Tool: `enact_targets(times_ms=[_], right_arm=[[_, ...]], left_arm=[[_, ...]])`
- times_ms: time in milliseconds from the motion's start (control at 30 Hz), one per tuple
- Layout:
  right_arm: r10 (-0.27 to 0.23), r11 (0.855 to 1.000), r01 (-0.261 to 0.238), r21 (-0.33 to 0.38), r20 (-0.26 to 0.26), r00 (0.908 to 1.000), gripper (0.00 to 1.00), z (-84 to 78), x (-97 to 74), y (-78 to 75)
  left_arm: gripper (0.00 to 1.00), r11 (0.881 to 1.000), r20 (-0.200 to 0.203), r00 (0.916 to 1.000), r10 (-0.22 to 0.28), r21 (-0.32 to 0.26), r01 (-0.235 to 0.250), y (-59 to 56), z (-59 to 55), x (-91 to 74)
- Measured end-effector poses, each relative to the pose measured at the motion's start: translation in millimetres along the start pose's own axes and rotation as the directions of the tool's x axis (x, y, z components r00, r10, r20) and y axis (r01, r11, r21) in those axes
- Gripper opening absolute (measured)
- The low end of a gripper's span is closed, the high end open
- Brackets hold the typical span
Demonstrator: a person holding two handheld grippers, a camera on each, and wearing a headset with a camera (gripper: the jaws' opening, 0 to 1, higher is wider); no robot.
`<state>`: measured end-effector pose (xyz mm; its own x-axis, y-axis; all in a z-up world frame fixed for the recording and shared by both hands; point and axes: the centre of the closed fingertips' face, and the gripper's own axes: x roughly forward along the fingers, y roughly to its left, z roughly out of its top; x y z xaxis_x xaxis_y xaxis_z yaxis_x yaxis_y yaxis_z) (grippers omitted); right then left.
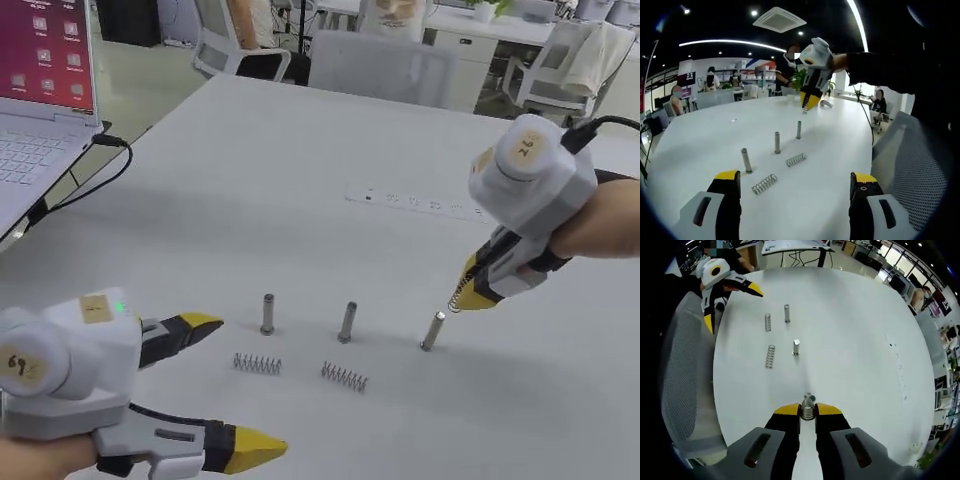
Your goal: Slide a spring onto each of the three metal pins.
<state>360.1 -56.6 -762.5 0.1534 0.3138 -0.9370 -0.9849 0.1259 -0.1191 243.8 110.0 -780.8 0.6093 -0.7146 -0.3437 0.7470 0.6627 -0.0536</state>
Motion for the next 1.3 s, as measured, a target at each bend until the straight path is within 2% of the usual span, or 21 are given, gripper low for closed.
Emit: enact_targets(times_ms=[300, 900, 1300], right_arm=[[0.011, 1.0, -0.011, 0.007, -0.008, 0.9999, 0.09, -0.1, 13.0, -5.3], [0.03, 0.999, -0.029, 0.017, -0.019, 0.9994, 0.09, -3.4, 24.7, -5.2], [0.054, 0.998, -0.053, 0.041, -0.032, 0.998, 0.09, -11.5, 38.1, -7.4]], left_arm=[[0.98, 1.0, 0.017, 0.9999, -0.002, -0.023, 0.002, -0.5, -0.9, -1.2], [0.98, 1.0, 0.012, 0.9999, 0.001, -0.029, -0.001, 0.4, -4.3, -0.6], [0.98, 0.999, 0.014, 0.9999, 0.003, -0.032, -0.003, 1.5, -3.8, -1.8]])
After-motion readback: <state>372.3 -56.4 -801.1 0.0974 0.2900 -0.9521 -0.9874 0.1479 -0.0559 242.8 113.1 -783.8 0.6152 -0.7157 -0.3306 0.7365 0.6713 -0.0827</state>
